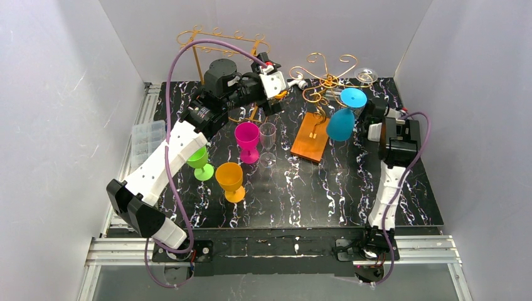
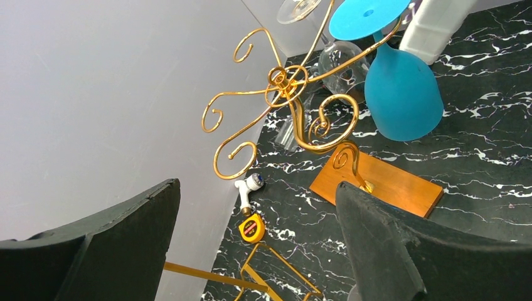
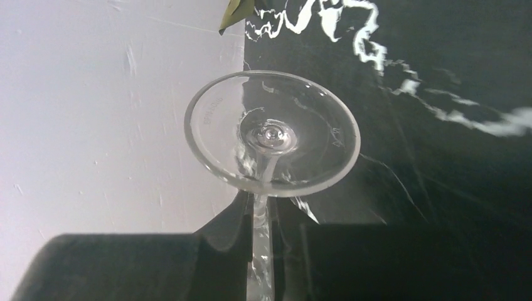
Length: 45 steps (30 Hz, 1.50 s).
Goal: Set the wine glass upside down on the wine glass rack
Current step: Pick up the wine glass at the center of the board.
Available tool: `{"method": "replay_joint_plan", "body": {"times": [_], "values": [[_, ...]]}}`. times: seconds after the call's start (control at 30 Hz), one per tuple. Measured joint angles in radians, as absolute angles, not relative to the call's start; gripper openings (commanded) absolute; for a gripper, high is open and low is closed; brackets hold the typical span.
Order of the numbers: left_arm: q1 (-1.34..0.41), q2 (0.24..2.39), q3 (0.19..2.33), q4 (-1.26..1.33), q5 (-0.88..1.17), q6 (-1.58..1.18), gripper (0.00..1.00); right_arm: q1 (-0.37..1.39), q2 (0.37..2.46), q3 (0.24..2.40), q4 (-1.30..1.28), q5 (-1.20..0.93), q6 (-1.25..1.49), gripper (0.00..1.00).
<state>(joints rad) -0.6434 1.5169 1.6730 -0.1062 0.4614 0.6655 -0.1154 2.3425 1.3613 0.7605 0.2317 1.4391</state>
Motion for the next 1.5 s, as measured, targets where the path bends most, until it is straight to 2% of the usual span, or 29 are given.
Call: {"method": "replay_joint_plan", "body": {"times": [0.4,0.67,0.9,1.1,1.27,1.5], "values": [[-0.643,1.503,1.673,-0.113,0.472,0.662,0.93,-0.118,1.904,0.838,0.796,0.352,1.304,0.01],[-0.643,1.477,1.663,-0.113,0.452,0.661,0.92,-0.119,1.608,0.648,0.723,0.393,1.184,0.01],[-0.643,1.462,1.648,-0.122,0.432,0.650,0.92,-0.119,1.290,0.603,0.536,0.410,1.034,0.01],[-0.643,1.441,1.636,-0.156,0.426,0.632,0.92,-0.118,1.094,0.561,0.373,0.405,0.949,0.01],[-0.643,1.375,1.615,-0.203,0.442,0.615,0.92,-0.118,0.870,0.528,0.102,0.378,0.851,0.01],[-0.643,1.254,1.573,-0.282,0.484,0.611,0.93,-0.062,0.722,0.575,-0.178,0.271,0.752,0.01]]}}
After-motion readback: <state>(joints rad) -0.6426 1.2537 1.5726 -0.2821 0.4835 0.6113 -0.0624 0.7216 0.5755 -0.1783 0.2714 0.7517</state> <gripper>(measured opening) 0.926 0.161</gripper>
